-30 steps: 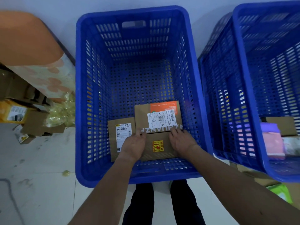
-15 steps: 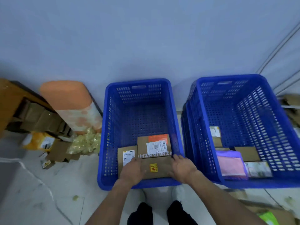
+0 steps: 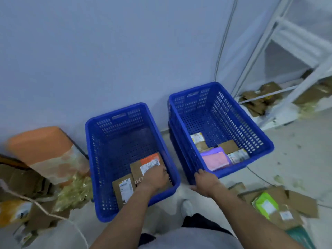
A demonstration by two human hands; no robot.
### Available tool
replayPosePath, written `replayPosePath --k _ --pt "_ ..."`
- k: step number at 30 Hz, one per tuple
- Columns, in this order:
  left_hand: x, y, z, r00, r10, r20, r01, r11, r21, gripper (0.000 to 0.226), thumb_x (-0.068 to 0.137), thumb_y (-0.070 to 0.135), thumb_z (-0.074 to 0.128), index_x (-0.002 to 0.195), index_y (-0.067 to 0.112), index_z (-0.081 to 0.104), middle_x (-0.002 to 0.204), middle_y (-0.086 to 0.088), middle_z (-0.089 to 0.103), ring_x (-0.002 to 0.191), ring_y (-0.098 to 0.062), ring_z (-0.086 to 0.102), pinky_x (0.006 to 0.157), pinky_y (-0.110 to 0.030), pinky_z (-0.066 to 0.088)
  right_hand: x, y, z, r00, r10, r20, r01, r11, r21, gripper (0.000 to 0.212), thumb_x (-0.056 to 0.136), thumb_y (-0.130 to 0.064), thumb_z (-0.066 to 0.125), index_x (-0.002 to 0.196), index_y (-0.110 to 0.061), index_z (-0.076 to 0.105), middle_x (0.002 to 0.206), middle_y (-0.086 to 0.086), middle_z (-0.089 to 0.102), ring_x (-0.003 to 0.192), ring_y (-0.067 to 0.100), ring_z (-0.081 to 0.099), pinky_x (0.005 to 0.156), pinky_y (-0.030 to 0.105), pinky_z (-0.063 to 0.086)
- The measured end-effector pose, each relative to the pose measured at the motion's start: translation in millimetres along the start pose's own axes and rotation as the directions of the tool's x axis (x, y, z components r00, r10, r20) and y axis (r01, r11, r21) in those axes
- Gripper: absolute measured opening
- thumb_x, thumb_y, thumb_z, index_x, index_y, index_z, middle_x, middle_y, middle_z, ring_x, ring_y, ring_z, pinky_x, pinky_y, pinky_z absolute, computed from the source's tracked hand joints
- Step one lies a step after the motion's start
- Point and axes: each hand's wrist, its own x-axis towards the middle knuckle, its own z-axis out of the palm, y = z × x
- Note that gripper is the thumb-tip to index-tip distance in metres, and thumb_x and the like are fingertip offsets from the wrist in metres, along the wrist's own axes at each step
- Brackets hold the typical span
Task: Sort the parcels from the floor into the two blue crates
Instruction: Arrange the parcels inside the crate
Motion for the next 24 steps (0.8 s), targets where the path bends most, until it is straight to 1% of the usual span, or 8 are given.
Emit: replayPosePath --k 4,6,9,11,13,16,20,24 --pt "-0.5 4.6 -5.3 0.992 0.125 0.009 -0.125 0.991 0.052 0.018 0.093 0.03 0.05 0.092 0.017 0.061 0.088 0.0 0.063 0.077 -0.02 0.059 0.069 -0.038 0.05 -37.8 16.0 17.0 0.984 0.179 0.005 -0.177 0.97 0.169 0.068 0.094 -0.06 0.047 0.138 -0.009 0.044 0.141 0.016 0.043 0.129 0.032 0.045 0.106 0.041 0.039" --pt "-1.0 6.7 -1.0 0.98 0.198 0.01 -0.198 0.976 0.095 0.018 0.09 0.036 0.05 0.086 0.019 0.057 0.087 0.002 0.062 0.075 -0.016 0.058 0.072 -0.039 0.053 -59.0 20.9 26.5 0.966 0.258 -0.004 -0.251 0.944 0.214 0.072 0.094 -0.06 0.045 0.144 -0.009 0.039 0.146 0.016 0.041 0.133 0.032 0.043 0.108 0.04 0.036" --pt "-13.4 18.7 2.7 0.969 0.246 0.031 -0.248 0.958 0.144 0.018 0.093 0.032 0.051 0.097 0.016 0.056 0.098 -0.004 0.062 0.09 -0.024 0.06 0.074 -0.035 0.047 -91.3 24.7 42.3 0.935 0.354 -0.034 -0.338 0.913 0.226 0.07 0.096 -0.06 0.041 0.141 -0.007 0.041 0.143 0.017 0.044 0.13 0.032 0.044 0.106 0.04 0.034" --pt "-20.8 27.3 7.5 0.957 0.278 0.085 -0.289 0.941 0.178 0.019 0.094 0.03 0.05 0.1 0.013 0.056 0.102 -0.008 0.063 0.092 -0.027 0.059 0.074 -0.036 0.046 -113.1 24.5 58.2 0.917 0.398 -0.02 -0.38 0.89 0.252 0.07 0.096 -0.061 0.04 0.139 -0.005 0.044 0.141 0.019 0.044 0.13 0.034 0.043 0.108 0.04 0.036" --pt "-26.4 39.8 13.1 0.947 0.296 0.122 -0.316 0.927 0.202 0.023 0.094 0.029 0.05 0.106 0.011 0.058 0.107 -0.009 0.064 0.095 -0.028 0.06 0.079 -0.037 0.049 -136.0 26.0 71.7 0.895 0.445 0.003 -0.427 0.856 0.292 0.071 0.096 -0.06 0.042 0.138 -0.003 0.044 0.143 0.02 0.042 0.133 0.034 0.042 0.108 0.039 0.038" --pt "-33.5 68.2 19.9 0.927 0.339 0.16 -0.369 0.9 0.233 0.034 0.094 0.033 0.052 0.124 0.015 0.056 0.121 -0.007 0.06 0.108 -0.027 0.059 0.088 -0.037 0.048 -168.3 33.9 82.1 0.858 0.514 0.01 -0.488 0.808 0.331 0.069 0.097 -0.058 0.042 0.142 -0.006 0.041 0.149 0.018 0.036 0.132 0.033 0.044 0.104 0.04 0.039" --pt "-39.7 103.6 31.7 0.889 0.418 0.188 -0.456 0.847 0.274 0.036 0.096 0.036 0.052 0.127 0.018 0.054 0.123 -0.004 0.058 0.109 -0.025 0.057 0.09 -0.038 0.048 -203.0 45.0 94.8 0.83 0.558 0.024 -0.53 0.774 0.347 0.071 0.097 -0.059 0.04 0.151 -0.012 0.032 0.147 0.016 0.038 0.131 0.034 0.045 0.103 0.04 0.04" --pt "-46.8 146.6 49.2 0.845 0.495 0.203 -0.535 0.794 0.29 0.033 0.096 0.034 0.052 0.123 0.015 0.057 0.12 -0.004 0.061 0.107 -0.025 0.058 0.088 -0.038 0.049 -234.3 65.0 106.9 0.791 0.612 0.012 -0.571 0.731 0.374 0.067 0.098 -0.057 0.04 0.144 -0.008 0.04 0.143 0.016 0.044 0.129 0.033 0.045 0.101 0.038 0.039"
